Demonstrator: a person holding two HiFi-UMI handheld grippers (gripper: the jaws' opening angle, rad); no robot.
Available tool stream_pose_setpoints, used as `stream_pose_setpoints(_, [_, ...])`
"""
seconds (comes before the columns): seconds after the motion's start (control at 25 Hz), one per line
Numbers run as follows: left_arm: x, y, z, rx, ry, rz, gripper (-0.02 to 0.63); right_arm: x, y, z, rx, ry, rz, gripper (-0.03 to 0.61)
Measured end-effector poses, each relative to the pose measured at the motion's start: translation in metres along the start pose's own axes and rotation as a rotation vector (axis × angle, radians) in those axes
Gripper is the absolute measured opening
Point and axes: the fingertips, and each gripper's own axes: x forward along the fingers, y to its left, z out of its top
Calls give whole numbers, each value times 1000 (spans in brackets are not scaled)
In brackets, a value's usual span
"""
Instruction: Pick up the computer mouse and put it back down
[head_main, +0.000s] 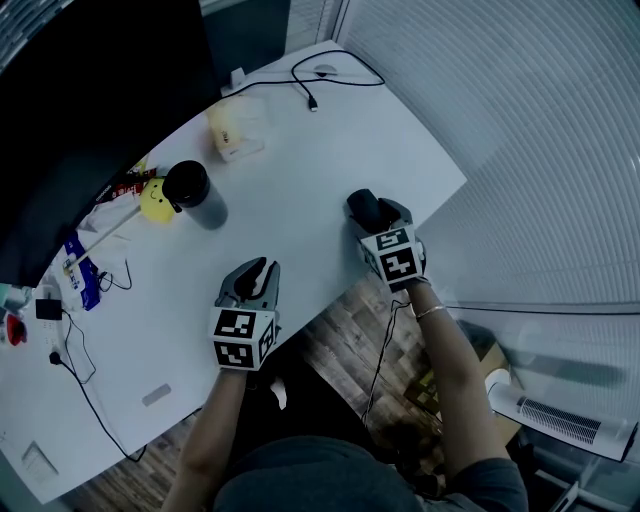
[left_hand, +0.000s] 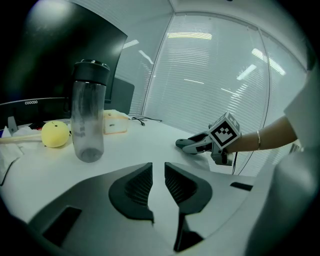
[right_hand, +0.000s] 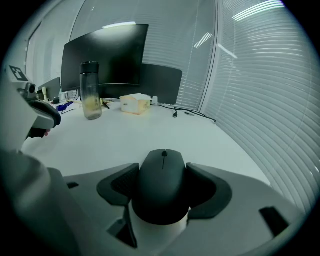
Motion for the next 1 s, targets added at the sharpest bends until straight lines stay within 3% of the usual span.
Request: stream_pose_setpoints(1.0, [4, 14, 0, -20, 7, 10, 69, 12, -8, -4, 1, 14, 67, 307])
